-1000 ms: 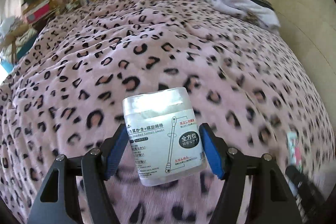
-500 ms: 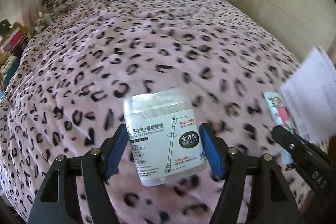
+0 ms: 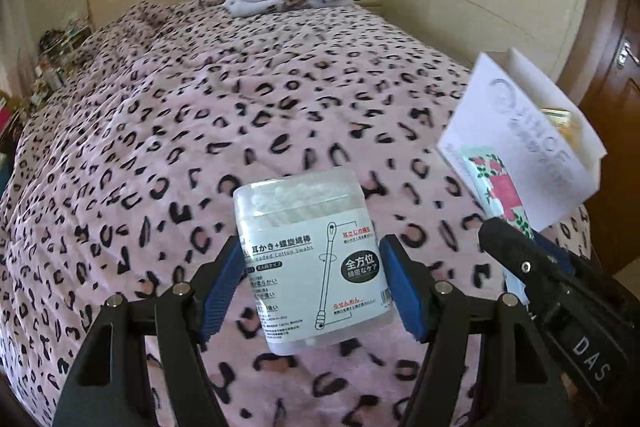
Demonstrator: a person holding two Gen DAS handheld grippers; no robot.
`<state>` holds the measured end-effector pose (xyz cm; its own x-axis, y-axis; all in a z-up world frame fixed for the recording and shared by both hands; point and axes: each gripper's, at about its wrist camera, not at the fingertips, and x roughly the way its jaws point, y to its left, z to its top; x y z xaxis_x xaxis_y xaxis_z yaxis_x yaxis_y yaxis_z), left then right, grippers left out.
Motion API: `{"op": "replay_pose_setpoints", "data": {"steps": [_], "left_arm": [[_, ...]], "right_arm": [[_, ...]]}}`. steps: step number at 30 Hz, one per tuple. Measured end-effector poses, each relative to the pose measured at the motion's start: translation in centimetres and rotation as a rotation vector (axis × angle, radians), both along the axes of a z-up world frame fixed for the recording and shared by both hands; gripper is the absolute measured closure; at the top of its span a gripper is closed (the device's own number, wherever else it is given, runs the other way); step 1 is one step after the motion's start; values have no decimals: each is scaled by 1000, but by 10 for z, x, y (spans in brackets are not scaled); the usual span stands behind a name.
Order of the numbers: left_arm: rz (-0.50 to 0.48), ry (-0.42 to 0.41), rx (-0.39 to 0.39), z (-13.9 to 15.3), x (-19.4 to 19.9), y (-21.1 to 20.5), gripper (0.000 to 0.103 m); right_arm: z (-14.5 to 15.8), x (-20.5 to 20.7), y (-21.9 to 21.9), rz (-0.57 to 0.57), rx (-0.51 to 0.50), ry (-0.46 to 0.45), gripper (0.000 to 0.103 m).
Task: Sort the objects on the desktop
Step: 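Carry the swab container and hand-cream tube with both tools to the white paper bag, then lower the swab container into the bag while the right tool releases the hand cream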
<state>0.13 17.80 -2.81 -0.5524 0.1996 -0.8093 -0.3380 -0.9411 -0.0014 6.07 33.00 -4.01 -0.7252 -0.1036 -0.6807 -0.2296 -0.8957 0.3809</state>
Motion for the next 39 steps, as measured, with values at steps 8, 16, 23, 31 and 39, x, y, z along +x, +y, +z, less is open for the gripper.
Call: {"op": "replay_pose_setpoints", "data": {"steps": [8,16,23,31,39], "left_arm": [[-55,14,30,14,4,31,33],[-125,24,44,26,5,68,33],[-175,40,38,35,-4,99,33],[-262,61,27,46,-17,126,33],[-358,67,40,51,-29,149,33]], "right_arm": [[23,22,29,-50,-1,51,75],[40,35,54,-109,31,73,75],[51,35,72,-172,59,72,75],[61,30,88,-237,87,71,75],[68,26,101,-279,112,58,75]]}}
